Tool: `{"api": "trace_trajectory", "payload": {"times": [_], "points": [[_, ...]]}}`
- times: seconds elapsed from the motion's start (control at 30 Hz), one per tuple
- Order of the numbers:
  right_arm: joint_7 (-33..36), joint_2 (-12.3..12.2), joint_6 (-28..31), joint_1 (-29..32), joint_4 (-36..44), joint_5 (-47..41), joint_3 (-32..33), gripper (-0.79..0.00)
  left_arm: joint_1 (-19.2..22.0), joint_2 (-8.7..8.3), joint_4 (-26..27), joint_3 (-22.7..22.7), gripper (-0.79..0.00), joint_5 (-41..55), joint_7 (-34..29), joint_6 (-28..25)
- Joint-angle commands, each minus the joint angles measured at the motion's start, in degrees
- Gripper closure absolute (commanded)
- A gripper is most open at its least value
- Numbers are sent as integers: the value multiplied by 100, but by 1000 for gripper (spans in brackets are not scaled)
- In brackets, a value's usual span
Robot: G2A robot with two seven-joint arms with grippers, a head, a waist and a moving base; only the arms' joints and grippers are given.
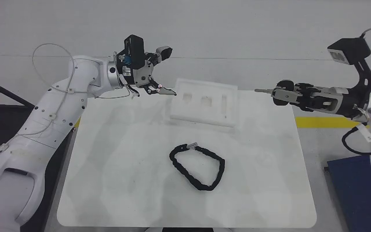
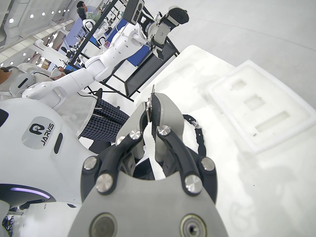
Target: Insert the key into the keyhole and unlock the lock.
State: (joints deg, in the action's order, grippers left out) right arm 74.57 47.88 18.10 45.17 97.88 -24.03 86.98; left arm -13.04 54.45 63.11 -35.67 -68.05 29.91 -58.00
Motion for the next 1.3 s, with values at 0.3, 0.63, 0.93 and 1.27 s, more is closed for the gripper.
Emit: {"api": "trace_trajectory", "payload": {"times": [0.3,0.63,0.93,1.27], "points": [[0,0,0,0,0,0,0,0,-209,-18,296,-53,-785,-255,-385,143],[0,0,0,0,0,0,0,0,-992,4,776,16,-785,-846,92,598],[0,0,0,0,0,0,0,0,-1303,192,575,492,-785,-1958,987,791],[0,0,0,0,0,0,0,0,-1514,450,11,1001,-785,-2662,1800,806]]}}
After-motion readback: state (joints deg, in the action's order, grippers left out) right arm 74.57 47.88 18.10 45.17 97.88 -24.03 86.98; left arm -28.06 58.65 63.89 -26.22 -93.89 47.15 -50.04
